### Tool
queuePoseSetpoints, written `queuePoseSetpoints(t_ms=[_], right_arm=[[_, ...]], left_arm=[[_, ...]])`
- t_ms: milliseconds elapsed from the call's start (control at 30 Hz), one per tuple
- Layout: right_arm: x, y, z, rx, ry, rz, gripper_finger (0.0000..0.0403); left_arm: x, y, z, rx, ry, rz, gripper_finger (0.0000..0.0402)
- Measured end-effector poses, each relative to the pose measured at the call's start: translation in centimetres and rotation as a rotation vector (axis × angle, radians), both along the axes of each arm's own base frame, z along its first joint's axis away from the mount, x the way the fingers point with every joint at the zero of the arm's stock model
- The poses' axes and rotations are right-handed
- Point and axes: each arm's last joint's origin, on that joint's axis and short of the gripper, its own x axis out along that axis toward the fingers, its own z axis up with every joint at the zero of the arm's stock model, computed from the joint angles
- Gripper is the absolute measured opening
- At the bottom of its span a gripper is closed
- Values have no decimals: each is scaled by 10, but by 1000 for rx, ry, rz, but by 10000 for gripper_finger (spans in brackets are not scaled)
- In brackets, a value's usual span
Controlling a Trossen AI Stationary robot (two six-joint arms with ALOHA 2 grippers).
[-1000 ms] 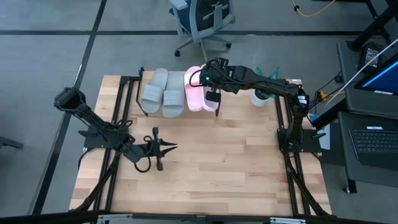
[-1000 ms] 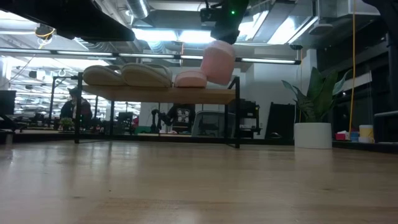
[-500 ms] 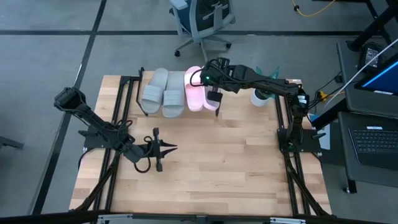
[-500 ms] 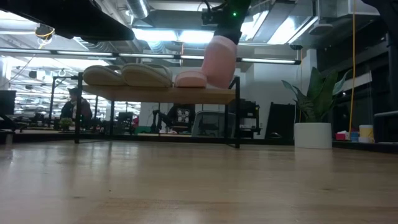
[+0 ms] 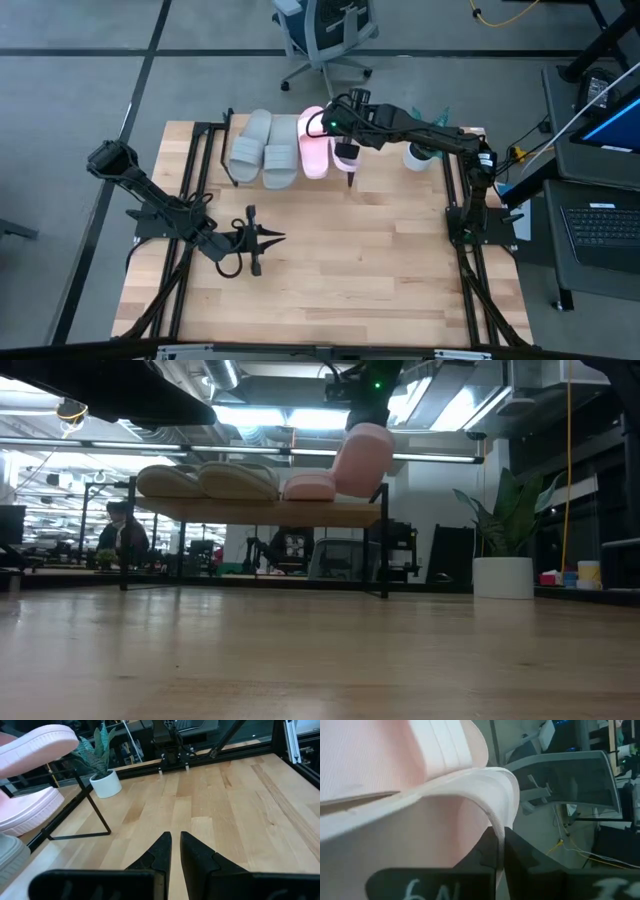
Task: Pick and place slides into the shelf
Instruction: Put the pink slipper on the shelf
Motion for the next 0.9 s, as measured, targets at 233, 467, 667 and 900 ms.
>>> queuePoseSetpoints(t_ms=[233, 467, 667, 900], right_arm=[[1, 2, -1, 64, -32, 28, 15], [2, 3, -2, 124, -80, 24, 15], [13, 2, -15, 174, -74, 55, 26], [22, 0, -25, 206, -84, 79, 86]], left_arm=[[0, 0, 0, 0, 0, 0, 34], [0, 0, 0, 0, 0, 0, 34], [0, 0, 0, -2, -1, 1, 34], [0, 0, 0, -3, -1, 0, 34]])
